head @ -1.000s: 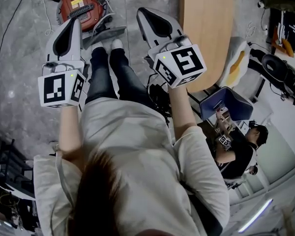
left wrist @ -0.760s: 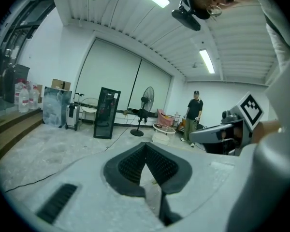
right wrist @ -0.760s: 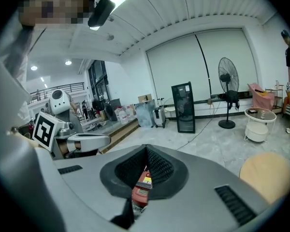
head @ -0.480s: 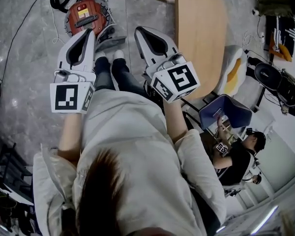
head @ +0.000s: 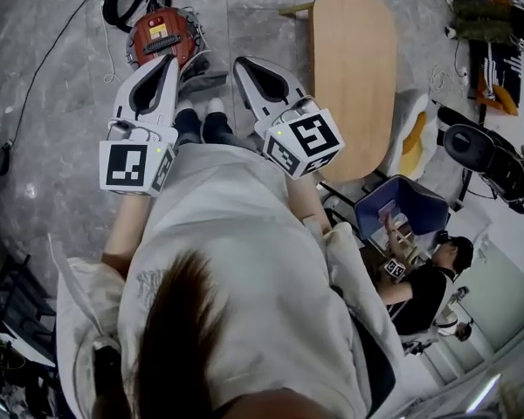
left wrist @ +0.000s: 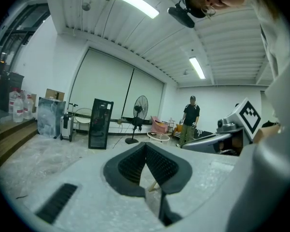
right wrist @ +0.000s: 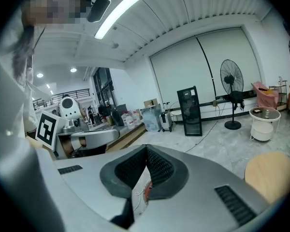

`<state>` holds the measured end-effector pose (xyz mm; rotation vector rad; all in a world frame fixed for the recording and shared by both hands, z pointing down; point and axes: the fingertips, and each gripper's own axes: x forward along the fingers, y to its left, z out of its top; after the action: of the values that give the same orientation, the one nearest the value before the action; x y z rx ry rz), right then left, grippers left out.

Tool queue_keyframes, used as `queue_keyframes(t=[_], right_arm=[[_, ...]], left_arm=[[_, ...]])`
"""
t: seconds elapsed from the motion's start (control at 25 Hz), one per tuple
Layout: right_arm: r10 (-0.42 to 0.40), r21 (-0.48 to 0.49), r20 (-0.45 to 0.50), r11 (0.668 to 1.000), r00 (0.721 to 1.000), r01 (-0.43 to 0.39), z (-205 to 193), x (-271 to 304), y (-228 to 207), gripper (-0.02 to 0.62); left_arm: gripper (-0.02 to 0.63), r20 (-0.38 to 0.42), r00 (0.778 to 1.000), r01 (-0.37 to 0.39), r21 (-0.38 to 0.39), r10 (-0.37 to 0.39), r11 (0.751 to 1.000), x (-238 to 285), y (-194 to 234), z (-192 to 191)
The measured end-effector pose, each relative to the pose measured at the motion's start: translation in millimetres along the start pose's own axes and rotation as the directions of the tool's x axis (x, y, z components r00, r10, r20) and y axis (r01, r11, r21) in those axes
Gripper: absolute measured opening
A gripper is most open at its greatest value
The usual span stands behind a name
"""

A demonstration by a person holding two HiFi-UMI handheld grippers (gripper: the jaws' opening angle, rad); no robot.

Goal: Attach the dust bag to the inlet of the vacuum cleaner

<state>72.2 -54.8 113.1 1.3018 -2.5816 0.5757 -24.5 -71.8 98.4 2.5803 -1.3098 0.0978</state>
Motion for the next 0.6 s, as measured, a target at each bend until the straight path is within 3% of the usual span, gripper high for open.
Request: queue_keyframes(t=[0.36,0.6], right_arm=[[0.019,0.057,0.04,0.998,0.999,-0.021,3,-3,3,0.002],[0.02,0.026,0.052,0.999,0.998,-0.022,9,-5,2,0.002]], left_arm=[[0.018,0.004,0.999,0.04,0.046,-0.04,0.998,-5,-17,0],[0.018,0.04,0.999,0.033,0.067,-0.036,0.997,-1,-21,11]])
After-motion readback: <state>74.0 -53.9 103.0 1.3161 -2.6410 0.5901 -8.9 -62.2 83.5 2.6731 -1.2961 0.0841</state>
